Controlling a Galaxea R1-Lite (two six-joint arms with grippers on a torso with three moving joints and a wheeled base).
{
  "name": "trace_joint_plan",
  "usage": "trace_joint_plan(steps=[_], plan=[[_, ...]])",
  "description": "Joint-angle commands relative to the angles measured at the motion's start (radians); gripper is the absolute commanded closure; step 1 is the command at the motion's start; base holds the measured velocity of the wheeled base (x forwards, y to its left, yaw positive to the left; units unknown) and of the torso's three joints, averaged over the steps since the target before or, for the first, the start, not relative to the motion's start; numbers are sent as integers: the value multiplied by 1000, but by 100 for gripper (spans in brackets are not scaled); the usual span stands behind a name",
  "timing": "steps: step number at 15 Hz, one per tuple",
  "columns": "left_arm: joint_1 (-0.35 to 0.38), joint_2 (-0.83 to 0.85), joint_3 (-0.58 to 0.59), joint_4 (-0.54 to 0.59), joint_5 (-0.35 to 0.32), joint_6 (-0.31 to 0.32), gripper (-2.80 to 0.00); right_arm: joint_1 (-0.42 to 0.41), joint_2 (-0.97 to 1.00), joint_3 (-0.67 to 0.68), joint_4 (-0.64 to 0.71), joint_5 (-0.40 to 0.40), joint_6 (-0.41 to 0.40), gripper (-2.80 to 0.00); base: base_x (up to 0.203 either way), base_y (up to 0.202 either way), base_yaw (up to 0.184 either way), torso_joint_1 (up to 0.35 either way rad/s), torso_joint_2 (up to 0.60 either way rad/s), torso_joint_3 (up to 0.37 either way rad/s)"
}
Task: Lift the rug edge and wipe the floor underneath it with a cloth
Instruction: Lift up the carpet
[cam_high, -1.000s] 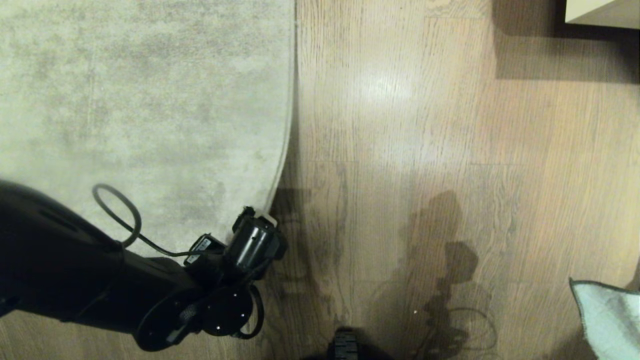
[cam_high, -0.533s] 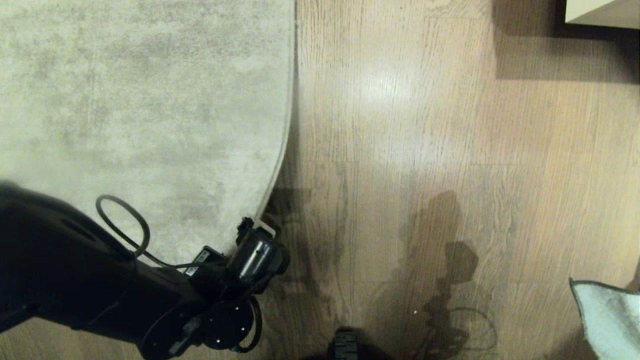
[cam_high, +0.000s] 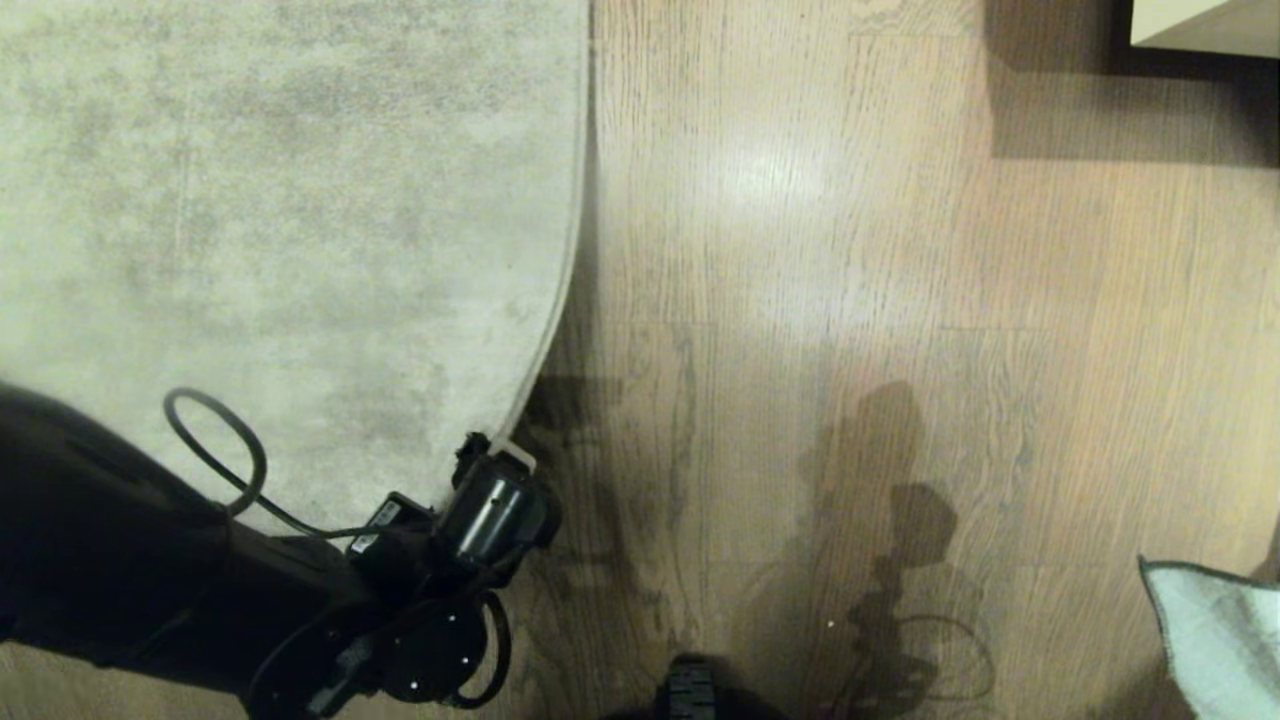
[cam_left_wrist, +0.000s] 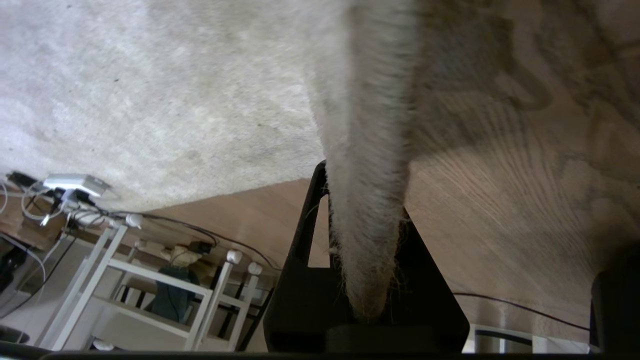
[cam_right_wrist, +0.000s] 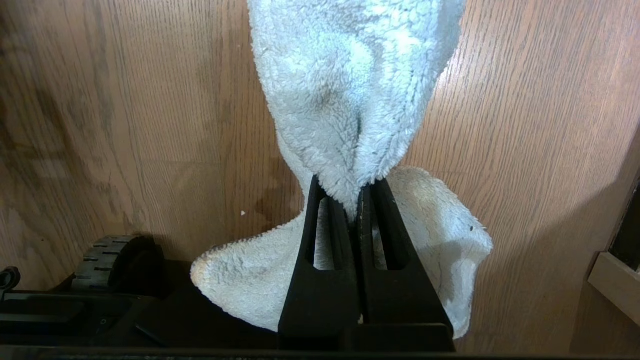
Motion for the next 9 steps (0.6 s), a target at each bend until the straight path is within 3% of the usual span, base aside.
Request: trace_joint_plan(steps=[1,5,8,9], plan=[[21,-43,1,-1,6,7,0,0,1,0,0,0,0,0,0,0,0,0,0,0],[84,-127,-23,85,-18,59,0,0,1,0,0,0,0,0,0,0,0,0,0,0],[136,-182,-35,103,-89,97,0,0,1,0,0,0,0,0,0,0,0,0,0,0],[158,-202,-40,101,-139,118,0,0,1,0,0,0,0,0,0,0,0,0,0,0]])
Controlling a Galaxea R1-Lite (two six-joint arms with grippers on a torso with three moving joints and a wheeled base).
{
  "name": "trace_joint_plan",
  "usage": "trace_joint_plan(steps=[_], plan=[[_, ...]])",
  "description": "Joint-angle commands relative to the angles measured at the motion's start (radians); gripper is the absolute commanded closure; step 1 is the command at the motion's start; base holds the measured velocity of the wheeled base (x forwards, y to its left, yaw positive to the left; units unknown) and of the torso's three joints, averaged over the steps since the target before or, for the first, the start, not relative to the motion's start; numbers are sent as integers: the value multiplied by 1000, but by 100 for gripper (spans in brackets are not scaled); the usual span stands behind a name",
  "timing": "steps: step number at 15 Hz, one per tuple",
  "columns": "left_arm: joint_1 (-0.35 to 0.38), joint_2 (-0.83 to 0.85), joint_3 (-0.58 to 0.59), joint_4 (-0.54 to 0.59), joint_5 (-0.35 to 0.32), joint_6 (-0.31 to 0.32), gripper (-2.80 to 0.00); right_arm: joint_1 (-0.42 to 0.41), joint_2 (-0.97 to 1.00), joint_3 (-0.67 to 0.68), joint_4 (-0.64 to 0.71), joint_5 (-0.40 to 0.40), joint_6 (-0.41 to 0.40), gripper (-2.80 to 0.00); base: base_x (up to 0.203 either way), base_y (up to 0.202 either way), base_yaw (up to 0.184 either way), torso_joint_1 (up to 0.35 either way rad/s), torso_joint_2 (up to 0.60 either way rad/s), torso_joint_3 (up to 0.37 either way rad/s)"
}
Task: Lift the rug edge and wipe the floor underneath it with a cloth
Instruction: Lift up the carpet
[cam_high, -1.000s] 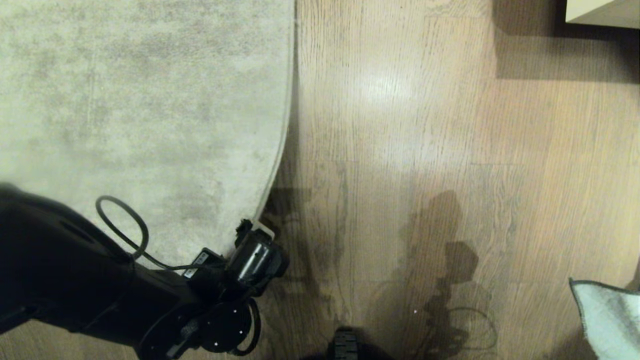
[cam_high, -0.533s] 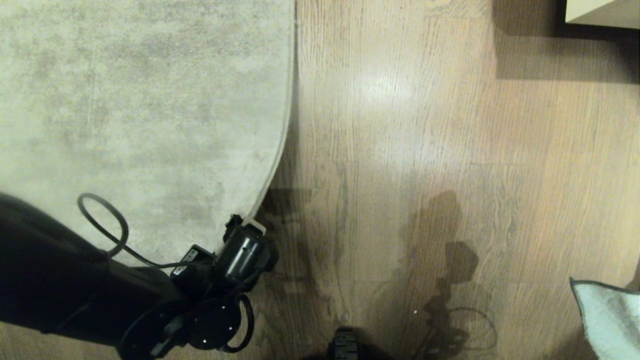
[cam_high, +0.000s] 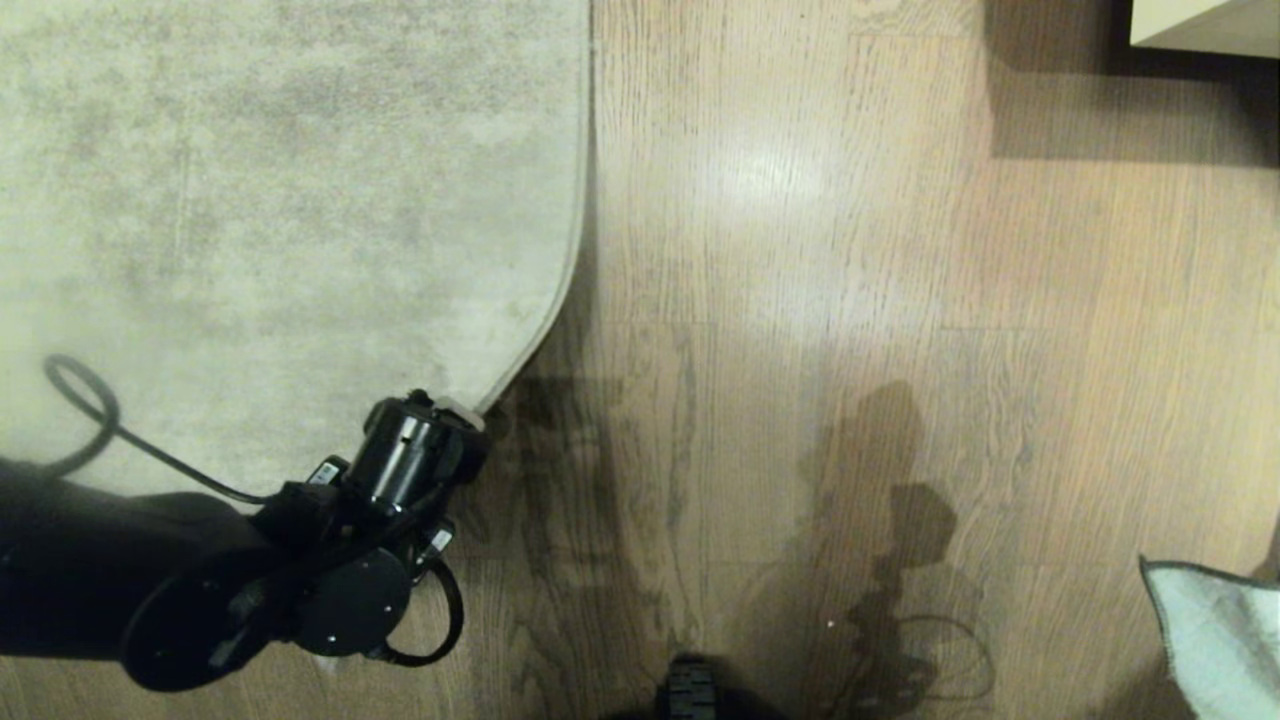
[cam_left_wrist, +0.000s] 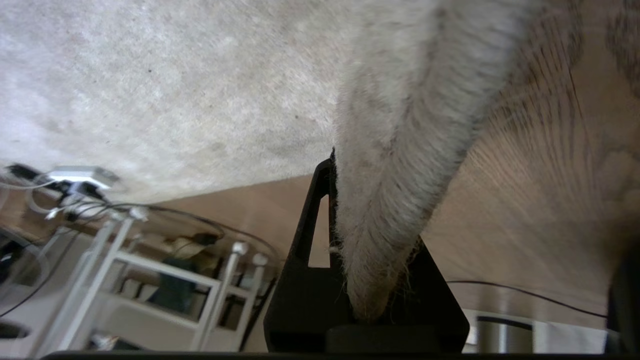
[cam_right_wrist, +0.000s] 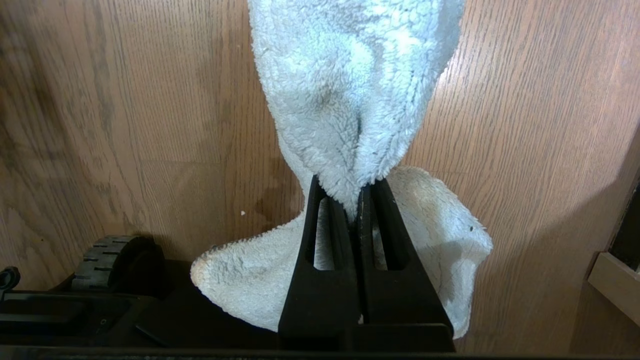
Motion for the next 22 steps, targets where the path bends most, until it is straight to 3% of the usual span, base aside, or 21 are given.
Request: trace_joint_plan(steps=[1,4,7,10,22], plan=[[55,-71,-13,-4,-84,41,0,0,1,0,-1,1,0,0,0,0,0,0,0,0],[130,-116,-25,-9,-156,163,0,0,1,0,-1,1,0,0,0,0,0,0,0,0],[190,-140,-54,-10,-258,212,0,0,1,0,-1,1,0,0,0,0,0,0,0,0],[237,-165,-74,-25,-278,270,0,0,1,0,-1,1,0,0,0,0,0,0,0,0],[260,-221,-44,-38,-339,266,0,0,1,0,-1,1,0,0,0,0,0,0,0,0]])
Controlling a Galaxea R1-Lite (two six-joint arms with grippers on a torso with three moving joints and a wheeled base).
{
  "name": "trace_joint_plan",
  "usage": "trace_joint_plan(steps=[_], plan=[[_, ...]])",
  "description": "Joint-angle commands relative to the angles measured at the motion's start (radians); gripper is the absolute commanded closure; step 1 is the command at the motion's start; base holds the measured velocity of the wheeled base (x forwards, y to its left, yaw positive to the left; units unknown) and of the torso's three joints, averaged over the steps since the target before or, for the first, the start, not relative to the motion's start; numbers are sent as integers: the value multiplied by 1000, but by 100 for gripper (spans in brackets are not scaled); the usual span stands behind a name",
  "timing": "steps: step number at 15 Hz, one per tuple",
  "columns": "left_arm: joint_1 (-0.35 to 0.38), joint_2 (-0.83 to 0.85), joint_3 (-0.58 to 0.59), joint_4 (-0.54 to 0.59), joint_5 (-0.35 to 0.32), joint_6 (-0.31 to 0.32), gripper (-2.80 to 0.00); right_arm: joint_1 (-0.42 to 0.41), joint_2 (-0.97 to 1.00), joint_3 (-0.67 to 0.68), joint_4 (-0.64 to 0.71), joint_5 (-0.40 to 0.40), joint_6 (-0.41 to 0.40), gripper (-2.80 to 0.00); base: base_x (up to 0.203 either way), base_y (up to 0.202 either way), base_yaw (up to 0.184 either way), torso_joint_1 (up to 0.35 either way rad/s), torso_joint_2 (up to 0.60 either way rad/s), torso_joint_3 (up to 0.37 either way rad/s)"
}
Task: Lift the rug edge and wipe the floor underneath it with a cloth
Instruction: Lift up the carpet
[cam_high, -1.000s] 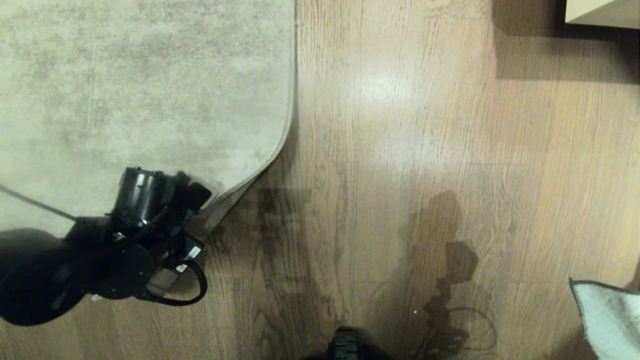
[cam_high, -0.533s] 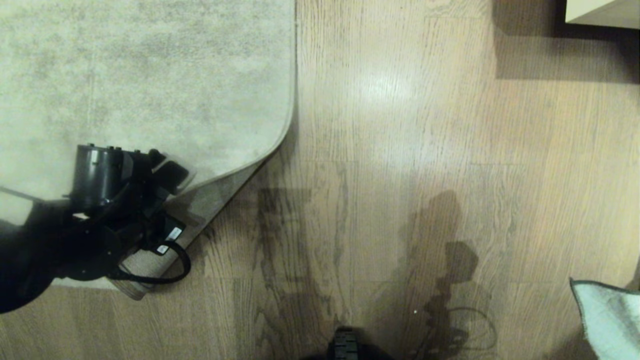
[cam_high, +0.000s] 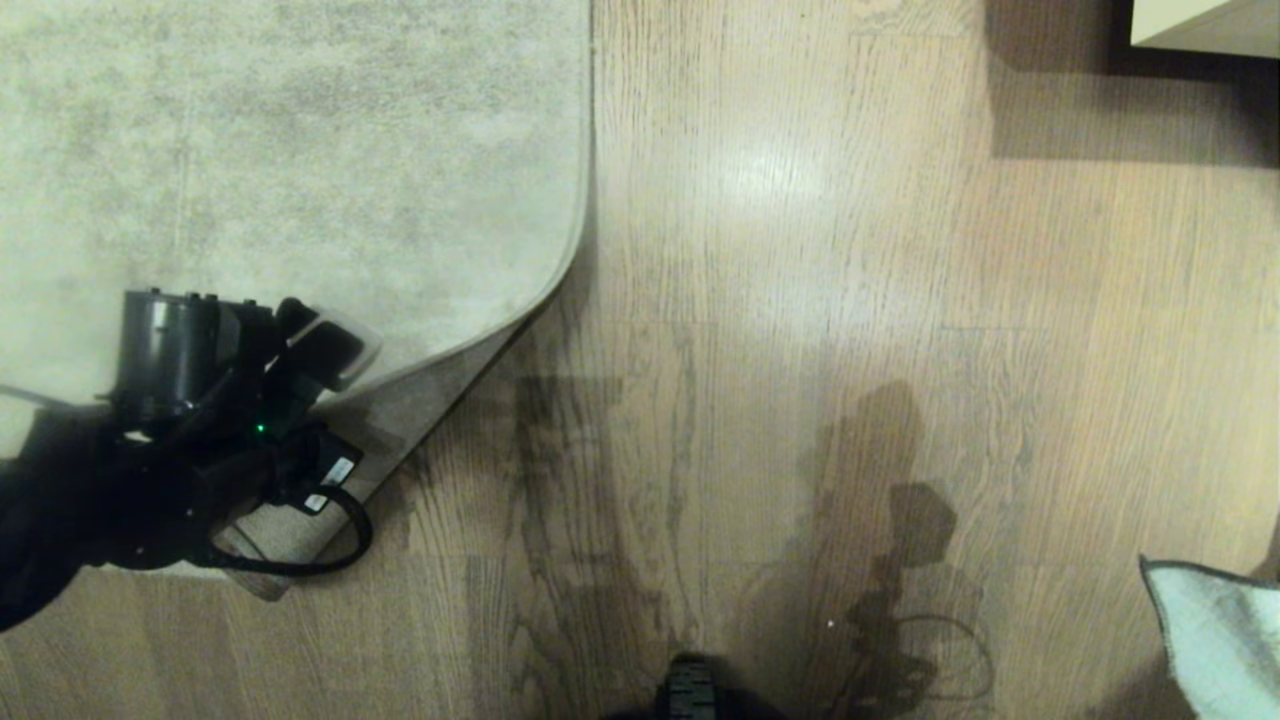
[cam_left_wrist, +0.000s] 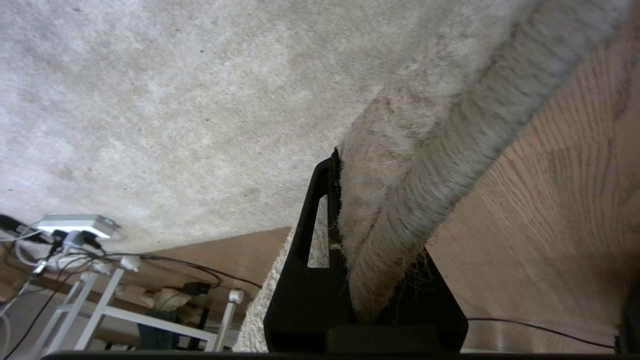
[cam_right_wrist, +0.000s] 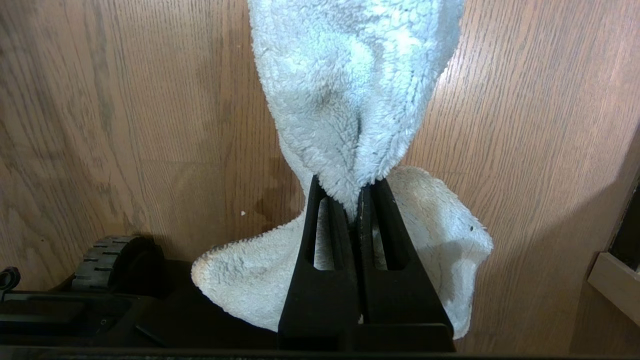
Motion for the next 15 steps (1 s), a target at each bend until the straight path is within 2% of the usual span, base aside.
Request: trace_joint_plan(steps=[1,15], plan=[[0,-23,11,-2,-1,1,0,0,1,0,0,0,-1,0,0,0,0,0,0,0],[71,-61,72,-2,-9,-2,0,0,1,0,0,0,-1,0,0,0,0,0,0,0]])
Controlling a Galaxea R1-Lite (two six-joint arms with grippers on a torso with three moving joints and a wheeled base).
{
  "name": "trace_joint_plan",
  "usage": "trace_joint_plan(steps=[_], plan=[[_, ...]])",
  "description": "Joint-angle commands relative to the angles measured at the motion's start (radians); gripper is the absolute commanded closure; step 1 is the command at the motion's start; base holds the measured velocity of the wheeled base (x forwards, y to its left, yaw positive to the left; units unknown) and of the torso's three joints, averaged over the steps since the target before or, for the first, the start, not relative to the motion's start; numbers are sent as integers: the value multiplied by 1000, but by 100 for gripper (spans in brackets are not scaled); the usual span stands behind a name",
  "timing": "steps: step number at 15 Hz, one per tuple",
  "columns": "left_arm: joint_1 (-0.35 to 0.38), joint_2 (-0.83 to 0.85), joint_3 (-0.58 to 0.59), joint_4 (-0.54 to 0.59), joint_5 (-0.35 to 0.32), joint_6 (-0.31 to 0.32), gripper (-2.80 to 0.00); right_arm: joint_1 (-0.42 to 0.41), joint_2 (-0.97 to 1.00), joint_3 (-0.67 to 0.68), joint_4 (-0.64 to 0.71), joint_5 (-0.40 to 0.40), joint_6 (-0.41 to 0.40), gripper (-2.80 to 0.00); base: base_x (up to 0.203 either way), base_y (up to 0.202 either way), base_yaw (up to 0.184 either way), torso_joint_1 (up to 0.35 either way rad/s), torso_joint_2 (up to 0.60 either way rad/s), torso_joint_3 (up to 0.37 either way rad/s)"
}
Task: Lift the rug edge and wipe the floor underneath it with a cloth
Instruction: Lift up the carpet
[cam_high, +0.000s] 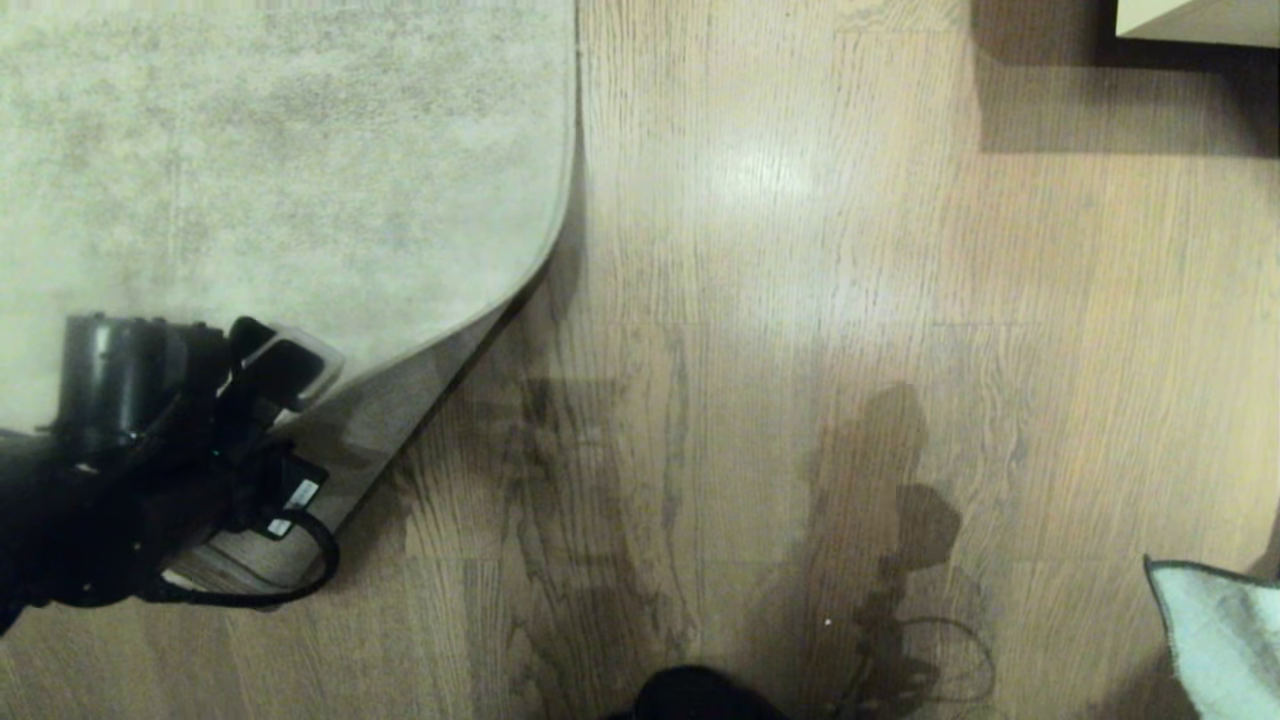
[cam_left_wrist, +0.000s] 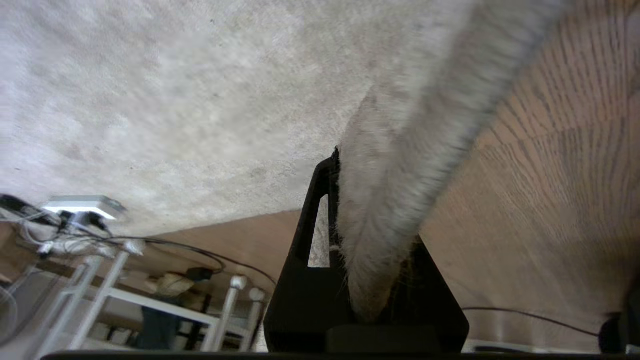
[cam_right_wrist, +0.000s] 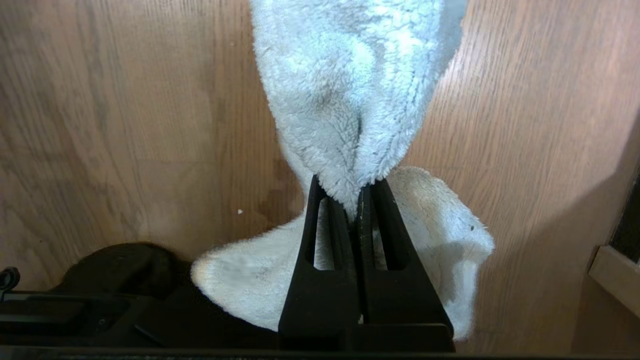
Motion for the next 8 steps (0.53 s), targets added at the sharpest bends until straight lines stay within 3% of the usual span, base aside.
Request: trace_joint_plan(steps=[1,8], plan=[[4,-3,1,-2,4,2,0,-2,1,0,-1,1,-1,0,3,109,-12,6,2,2],[3,-3,1,-2,3,2,0,-2,1,0,-1,1,0,0,0,187,-2,3,1,2]])
